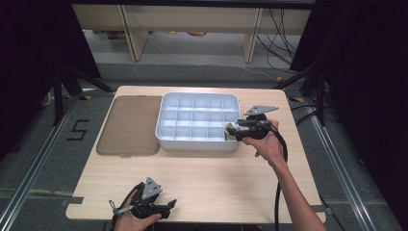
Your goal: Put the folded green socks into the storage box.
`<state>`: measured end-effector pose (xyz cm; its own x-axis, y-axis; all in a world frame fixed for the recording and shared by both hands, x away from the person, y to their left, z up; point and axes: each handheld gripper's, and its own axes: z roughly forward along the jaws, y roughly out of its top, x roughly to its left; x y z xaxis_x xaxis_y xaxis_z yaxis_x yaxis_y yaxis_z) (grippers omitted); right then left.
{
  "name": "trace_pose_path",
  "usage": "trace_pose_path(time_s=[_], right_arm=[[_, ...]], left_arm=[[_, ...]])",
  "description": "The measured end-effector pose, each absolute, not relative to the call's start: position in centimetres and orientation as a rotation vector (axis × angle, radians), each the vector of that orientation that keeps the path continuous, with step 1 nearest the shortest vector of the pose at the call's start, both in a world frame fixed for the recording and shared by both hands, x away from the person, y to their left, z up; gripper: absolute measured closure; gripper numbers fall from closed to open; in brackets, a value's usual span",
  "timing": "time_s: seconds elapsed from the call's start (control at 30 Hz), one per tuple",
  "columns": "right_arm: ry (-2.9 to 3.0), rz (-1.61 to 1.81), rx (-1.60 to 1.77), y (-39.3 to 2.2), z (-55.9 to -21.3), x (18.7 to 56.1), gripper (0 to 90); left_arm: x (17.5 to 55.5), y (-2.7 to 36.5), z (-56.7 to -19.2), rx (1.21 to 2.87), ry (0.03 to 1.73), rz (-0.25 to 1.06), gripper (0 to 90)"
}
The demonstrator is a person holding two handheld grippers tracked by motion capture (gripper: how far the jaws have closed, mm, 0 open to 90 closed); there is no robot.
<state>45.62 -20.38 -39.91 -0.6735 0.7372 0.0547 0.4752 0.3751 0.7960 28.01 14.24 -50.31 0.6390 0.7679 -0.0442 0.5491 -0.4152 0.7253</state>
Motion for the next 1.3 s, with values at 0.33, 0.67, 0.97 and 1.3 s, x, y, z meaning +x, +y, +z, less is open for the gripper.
trace_pose_path(time_s=[0.33,0.67,0.97,1.3], right_arm=[[2.302,1.253,1.054,-20.5,-40.4,44.1,39.6],[2.295,1.292,1.062,-20.2,-40.8,43.1,39.5],[2.330,1.301,1.049,-19.8,-41.2,42.6,38.2],[2.362,1.295,1.072,-19.8,-41.7,41.3,34.5]], left_arm=[[28.0,14.2,-50.3,2.113,1.025,0.392,24.7],[27.9,14.1,-50.3,2.093,1.049,0.393,24.7],[28.0,14.3,-50.2,2.102,1.033,0.397,24.7],[27.9,14.2,-50.2,2.087,1.039,0.395,24.7]])
